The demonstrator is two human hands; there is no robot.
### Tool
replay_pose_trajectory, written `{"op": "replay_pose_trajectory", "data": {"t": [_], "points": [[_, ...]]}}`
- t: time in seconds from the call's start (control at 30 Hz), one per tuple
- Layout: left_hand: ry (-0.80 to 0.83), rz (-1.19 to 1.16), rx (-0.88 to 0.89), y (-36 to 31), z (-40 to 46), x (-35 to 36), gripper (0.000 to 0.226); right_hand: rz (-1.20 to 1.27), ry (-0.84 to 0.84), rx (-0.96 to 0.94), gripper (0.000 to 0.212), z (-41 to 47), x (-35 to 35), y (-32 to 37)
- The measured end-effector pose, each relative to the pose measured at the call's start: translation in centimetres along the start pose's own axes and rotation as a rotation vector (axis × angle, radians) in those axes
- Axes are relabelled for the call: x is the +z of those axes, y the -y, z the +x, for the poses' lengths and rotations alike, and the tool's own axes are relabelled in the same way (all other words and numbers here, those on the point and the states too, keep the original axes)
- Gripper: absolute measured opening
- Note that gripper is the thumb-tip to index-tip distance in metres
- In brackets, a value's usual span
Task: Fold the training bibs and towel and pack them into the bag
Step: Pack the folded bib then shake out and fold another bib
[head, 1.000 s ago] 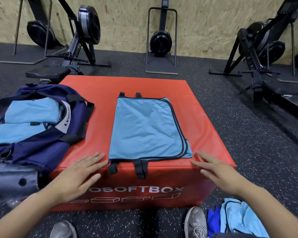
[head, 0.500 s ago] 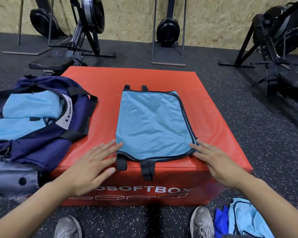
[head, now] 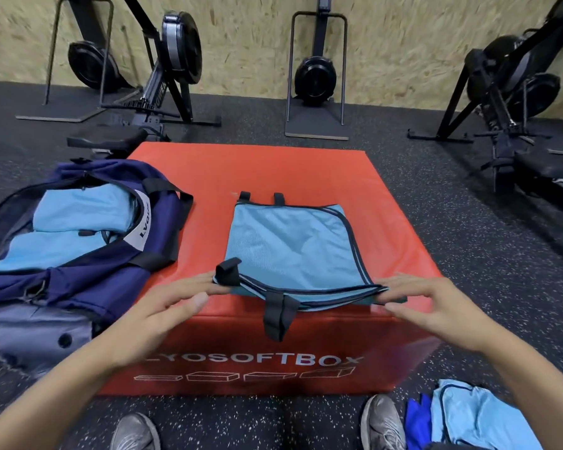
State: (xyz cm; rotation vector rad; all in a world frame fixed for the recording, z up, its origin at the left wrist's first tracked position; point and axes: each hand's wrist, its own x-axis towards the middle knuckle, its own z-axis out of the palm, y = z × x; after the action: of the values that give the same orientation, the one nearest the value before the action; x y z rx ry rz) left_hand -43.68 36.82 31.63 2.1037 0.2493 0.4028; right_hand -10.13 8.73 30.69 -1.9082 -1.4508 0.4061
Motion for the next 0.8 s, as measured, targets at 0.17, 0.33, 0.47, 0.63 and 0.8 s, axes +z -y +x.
{"op": "replay_pose_trajectory", "data": {"t": [0.17, 0.33, 0.47, 0.63, 0.8], "points": [[-0.08, -0.113, 0.024, -3.0, -0.4, -1.6, 0.031, 0.194, -0.066, 0.021, 0.011, -0.3, -2.7, 4.3], [-0.269, -0.37, -0.002, -2.7, 2.8, -2.3, 0.048, 0.482, -0.26, 0.095, 0.017, 3.4, -2.8, 4.7], [-0.388, -0.398, -0.139, 1.4, 8.4, -1.9, 0.03, 0.553, -0.339, 0.266, 0.035, 8.8, -1.2, 2.6], [-0.273, -0.139, -0.463, 9.9, 11.5, 1.4, 0.039, 0.393, -0.194, 0.524, 0.058, 12.6, 3.3, -3.3], [-0.326, 0.063, -0.396, 12.4, 11.8, 2.5, 0.048, 0.23, -0.252, 0.556, 0.051, 13.2, 5.1, -7.1]]}}
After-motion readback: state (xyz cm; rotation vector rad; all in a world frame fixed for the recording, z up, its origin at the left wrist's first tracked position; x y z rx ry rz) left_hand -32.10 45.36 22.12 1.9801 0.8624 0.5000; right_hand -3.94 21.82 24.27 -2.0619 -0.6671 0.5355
